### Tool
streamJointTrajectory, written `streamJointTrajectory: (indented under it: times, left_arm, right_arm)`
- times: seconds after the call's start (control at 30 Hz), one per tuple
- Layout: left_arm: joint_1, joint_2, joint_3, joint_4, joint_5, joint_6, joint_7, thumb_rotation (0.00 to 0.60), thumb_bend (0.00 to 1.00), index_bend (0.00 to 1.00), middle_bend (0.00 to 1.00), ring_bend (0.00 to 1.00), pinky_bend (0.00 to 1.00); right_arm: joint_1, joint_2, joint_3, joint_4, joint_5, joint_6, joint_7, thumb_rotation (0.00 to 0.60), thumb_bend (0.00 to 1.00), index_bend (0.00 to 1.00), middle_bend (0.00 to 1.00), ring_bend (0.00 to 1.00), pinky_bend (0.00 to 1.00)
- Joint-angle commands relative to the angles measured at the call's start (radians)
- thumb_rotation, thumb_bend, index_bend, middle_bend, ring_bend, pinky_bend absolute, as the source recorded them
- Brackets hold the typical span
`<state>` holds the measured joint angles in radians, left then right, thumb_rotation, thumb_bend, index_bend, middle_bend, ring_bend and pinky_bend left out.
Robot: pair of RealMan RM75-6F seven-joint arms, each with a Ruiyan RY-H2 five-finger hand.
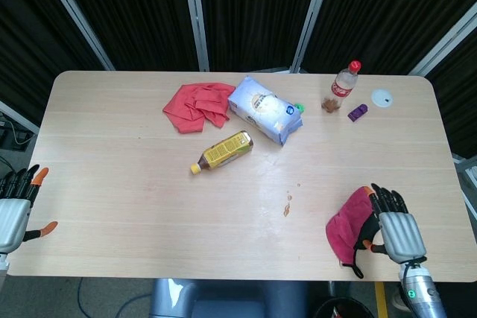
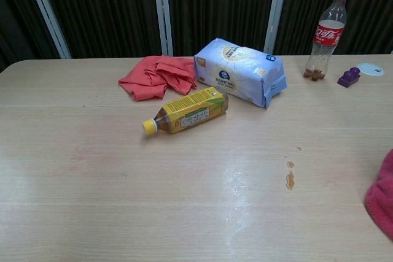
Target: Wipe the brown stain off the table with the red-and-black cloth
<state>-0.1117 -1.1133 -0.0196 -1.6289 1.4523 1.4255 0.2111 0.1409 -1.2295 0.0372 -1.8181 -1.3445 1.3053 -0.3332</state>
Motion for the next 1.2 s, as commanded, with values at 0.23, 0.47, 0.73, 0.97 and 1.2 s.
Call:
streamJointTrajectory:
  times: [0.23,0.47,0.73,0.97,1.2]
  left_arm:
    - [-0.002,0.0,-0.002,0.001,-0.004,-0.006,-0.009,0.552,0.0,0.0,0.0,0.0,0.0]
    - [-0.005,-0.002,-0.004,0.003,-0.01,-0.013,-0.009,0.553,0.0,0.0,0.0,0.0,0.0]
    - [-0.005,-0.008,-0.006,0.008,-0.011,-0.008,-0.002,0.556,0.0,0.0,0.0,0.0,0.0]
    - [-0.005,-0.008,-0.006,0.007,-0.013,-0.009,0.0,0.554,0.0,0.0,0.0,0.0,0.0]
    - [-0.005,-0.008,-0.007,0.007,-0.015,-0.011,-0.004,0.556,0.0,0.0,0.0,0.0,0.0]
  right_arm:
    - [0.049,-0.192,0.041,0.079,0.16,-0.036,-0.143,0.6,0.0,0.0,0.0,0.0,0.04]
    - [0.059,-0.233,0.053,0.128,0.238,-0.048,-0.162,0.6,0.0,0.0,0.0,0.0,0.04]
    - [0.066,-0.281,0.037,0.159,0.279,-0.066,-0.173,0.6,0.0,0.0,0.0,0.0,0.04]
    - [0.086,-0.313,0.041,0.192,0.325,-0.083,-0.209,0.6,0.01,0.0,0.0,0.0,0.04]
    - [0.101,-0.345,0.048,0.263,0.367,-0.096,-0.228,0.6,0.08,0.0,0.0,0.0,0.04]
